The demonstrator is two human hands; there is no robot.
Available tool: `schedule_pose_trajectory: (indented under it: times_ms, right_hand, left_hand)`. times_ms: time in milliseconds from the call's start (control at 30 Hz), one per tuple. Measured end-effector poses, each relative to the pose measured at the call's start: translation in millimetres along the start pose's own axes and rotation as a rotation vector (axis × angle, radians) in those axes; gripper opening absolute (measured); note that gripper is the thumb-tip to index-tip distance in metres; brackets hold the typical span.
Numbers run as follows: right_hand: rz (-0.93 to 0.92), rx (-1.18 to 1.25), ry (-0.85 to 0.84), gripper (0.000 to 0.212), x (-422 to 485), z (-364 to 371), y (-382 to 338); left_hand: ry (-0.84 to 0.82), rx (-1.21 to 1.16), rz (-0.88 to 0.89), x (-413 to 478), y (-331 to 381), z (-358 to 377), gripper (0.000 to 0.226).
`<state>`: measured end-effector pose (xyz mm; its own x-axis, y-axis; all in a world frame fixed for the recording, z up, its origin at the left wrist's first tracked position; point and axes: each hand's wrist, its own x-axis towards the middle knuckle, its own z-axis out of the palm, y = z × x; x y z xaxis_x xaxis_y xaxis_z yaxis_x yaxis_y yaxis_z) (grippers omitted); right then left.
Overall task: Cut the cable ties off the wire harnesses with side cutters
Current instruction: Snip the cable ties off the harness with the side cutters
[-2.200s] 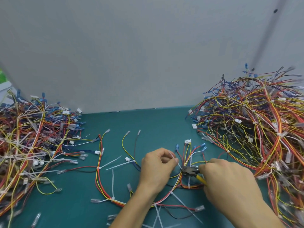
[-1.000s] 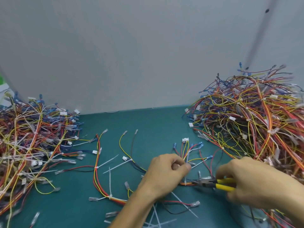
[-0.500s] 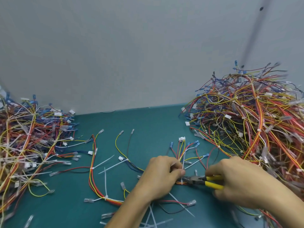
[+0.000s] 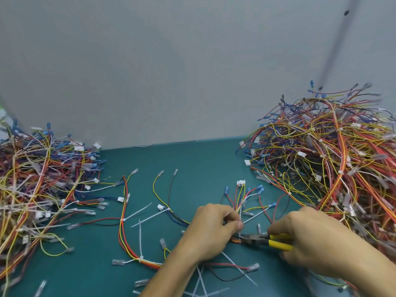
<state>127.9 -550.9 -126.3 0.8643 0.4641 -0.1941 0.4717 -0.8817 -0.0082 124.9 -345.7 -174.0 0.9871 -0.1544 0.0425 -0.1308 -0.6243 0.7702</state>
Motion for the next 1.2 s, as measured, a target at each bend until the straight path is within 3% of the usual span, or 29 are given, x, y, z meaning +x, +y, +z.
schedule_pose_trajectory:
  times_ms: [300,500,800,1200]
  right_hand:
    - [-0.012,0.011,0.023,0.016,0,2,1]
    - [0.009,0.010,0.091,0.041,-10,-8,17]
    - [-0.026,0.014,0.053,0.029,-7,-5,-2]
    - [-0.024,-0.003,0.084,0.024,-5,-2,-4]
  left_hand:
    - [-0.001,-0.023,0.003,-1,2,-2,0.008]
    - [-0.063,-0.180,-0.024,-4,0,-10,0.015]
    - [-0.111,-0.207,-0.030,-3,-4,-13,0.007]
    - [-0.116,-0.184,-0.038,-2,-4,-13,0.014]
